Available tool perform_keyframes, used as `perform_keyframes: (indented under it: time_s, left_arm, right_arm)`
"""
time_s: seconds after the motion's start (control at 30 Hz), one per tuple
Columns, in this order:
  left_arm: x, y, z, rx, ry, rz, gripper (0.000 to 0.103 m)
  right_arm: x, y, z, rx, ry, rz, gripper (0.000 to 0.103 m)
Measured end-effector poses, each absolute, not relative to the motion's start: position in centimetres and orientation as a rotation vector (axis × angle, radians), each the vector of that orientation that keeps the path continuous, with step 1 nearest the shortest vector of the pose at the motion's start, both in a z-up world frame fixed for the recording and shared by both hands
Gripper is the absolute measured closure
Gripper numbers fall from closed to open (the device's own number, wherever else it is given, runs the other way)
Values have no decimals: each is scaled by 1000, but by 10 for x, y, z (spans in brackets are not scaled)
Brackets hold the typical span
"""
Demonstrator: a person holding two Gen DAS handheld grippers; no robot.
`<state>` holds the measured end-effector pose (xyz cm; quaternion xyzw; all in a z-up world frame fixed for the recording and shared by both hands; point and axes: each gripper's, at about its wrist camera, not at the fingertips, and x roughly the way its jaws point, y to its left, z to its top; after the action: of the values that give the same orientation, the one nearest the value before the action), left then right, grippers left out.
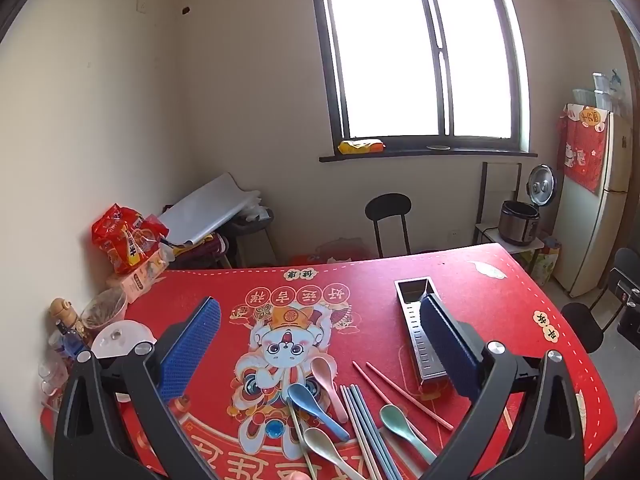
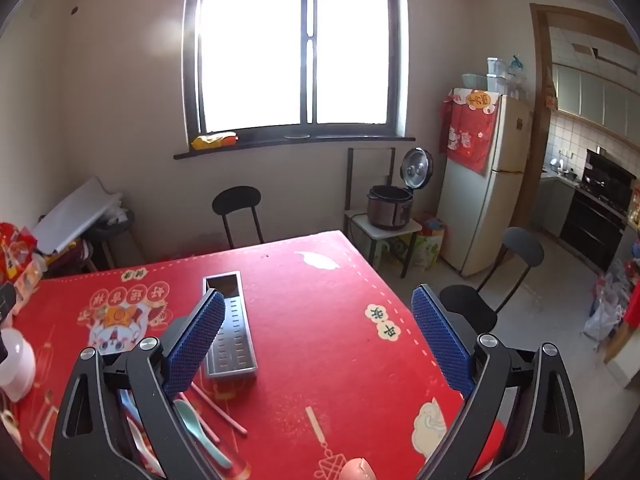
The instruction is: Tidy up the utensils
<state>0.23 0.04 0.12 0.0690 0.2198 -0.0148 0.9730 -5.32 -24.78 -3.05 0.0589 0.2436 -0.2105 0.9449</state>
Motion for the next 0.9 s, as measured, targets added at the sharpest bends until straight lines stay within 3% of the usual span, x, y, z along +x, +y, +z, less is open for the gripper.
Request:
perform_keyframes:
  time_s: [0.9]
  left_arm:
    - [5, 3, -4, 132, 465, -33, 5]
  right_arm:
    - [-47, -248, -32, 120, 510, -423, 11]
